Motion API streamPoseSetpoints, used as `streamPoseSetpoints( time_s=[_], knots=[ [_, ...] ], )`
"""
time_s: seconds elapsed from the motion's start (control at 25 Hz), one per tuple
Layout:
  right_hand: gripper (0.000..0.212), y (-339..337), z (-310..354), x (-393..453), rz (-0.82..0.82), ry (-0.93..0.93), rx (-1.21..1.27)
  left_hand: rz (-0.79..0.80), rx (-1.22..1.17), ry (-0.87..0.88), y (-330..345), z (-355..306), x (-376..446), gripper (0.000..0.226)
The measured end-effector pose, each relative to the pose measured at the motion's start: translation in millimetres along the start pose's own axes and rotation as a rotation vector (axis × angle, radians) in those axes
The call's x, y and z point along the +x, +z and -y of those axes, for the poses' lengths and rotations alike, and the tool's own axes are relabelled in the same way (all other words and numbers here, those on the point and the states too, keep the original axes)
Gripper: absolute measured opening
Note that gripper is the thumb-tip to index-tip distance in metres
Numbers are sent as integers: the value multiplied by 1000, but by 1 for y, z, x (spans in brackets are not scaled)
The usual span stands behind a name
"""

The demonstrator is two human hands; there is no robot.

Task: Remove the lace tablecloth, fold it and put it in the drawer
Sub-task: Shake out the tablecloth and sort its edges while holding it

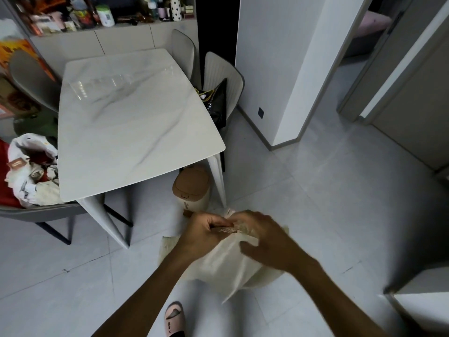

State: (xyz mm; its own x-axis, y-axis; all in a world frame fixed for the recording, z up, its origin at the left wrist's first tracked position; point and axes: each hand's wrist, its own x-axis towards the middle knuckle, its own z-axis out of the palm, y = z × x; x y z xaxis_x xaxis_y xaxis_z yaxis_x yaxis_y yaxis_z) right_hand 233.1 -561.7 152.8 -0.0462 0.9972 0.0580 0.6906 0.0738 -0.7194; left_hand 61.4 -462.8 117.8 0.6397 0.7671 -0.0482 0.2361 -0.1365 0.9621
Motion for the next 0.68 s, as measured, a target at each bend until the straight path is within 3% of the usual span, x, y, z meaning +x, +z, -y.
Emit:
streamPoseSetpoints(
  time_s=[0.12,0.2,0.32,0.44,0.56,0.68],
  knots=[
    [30,32,3,8,-169,-14,-160,-15,98,76,-1,-3,1,26],
    [22,35,-1,11,-185,49,-9,-7,134,113,-10,-1,1,29],
    [17,41,-2,17,-196,38,-9,2,167,135,-22,-2,-1,37],
    [15,40,-2,21,-189,-14,58,6,155,131,-34,-1,-2,26],
    [11,24,-8,24,-280,15,187,9,129,77,-54,3,-4,34],
    [6,10,-14,24,-208,86,301,-19,158,113,-59,8,-6,26]
  ],
)
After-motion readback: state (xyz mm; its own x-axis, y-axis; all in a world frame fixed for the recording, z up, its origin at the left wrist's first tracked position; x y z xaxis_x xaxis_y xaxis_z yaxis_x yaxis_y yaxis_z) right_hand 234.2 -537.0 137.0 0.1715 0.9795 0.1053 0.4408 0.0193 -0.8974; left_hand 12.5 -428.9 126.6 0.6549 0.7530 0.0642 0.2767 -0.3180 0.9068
